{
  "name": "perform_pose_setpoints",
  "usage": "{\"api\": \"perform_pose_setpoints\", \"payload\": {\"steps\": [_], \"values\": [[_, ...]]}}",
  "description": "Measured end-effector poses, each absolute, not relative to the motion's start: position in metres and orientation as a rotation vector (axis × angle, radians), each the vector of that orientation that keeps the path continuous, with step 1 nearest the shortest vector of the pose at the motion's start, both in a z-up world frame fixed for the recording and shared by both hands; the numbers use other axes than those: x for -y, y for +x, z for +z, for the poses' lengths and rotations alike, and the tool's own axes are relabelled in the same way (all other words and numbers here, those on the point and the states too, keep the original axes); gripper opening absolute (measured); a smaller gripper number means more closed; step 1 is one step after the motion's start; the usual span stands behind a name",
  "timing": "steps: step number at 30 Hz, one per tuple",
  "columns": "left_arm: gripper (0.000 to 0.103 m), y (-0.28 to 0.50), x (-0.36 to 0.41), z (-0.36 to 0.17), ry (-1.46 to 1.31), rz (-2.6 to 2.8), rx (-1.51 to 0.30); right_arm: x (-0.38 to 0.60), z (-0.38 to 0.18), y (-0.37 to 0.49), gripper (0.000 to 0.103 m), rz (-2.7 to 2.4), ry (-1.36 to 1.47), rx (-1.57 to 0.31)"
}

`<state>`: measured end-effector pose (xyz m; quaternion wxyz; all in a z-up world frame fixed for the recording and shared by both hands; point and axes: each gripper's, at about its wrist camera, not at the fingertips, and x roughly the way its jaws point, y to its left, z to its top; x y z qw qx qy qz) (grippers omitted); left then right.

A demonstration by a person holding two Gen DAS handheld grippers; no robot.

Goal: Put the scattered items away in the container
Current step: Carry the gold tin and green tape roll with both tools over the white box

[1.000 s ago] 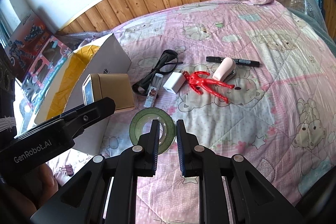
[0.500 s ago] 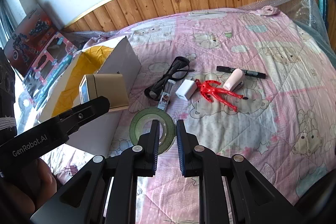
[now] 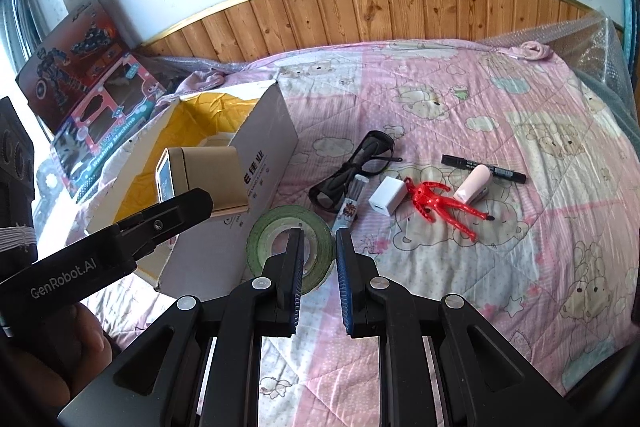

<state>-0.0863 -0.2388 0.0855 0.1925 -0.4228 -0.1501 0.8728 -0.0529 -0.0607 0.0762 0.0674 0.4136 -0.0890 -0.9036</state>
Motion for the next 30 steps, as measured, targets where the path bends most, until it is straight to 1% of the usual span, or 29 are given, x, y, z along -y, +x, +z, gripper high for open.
{"api": "perform_pose_setpoints", "payload": {"steps": [19,30], "values": [[0.050,-0.095,0.299,0.102,-1.134,2.521,0.553,0.124,0.106,-0.079,0.016,-2.668,1.161,0.151],[0.050,-0.103,0.339,0.103,-1.127,2.573,0.619,0.160,0.114,-0.096,0.016,-2.617,1.131,0.103]]}}
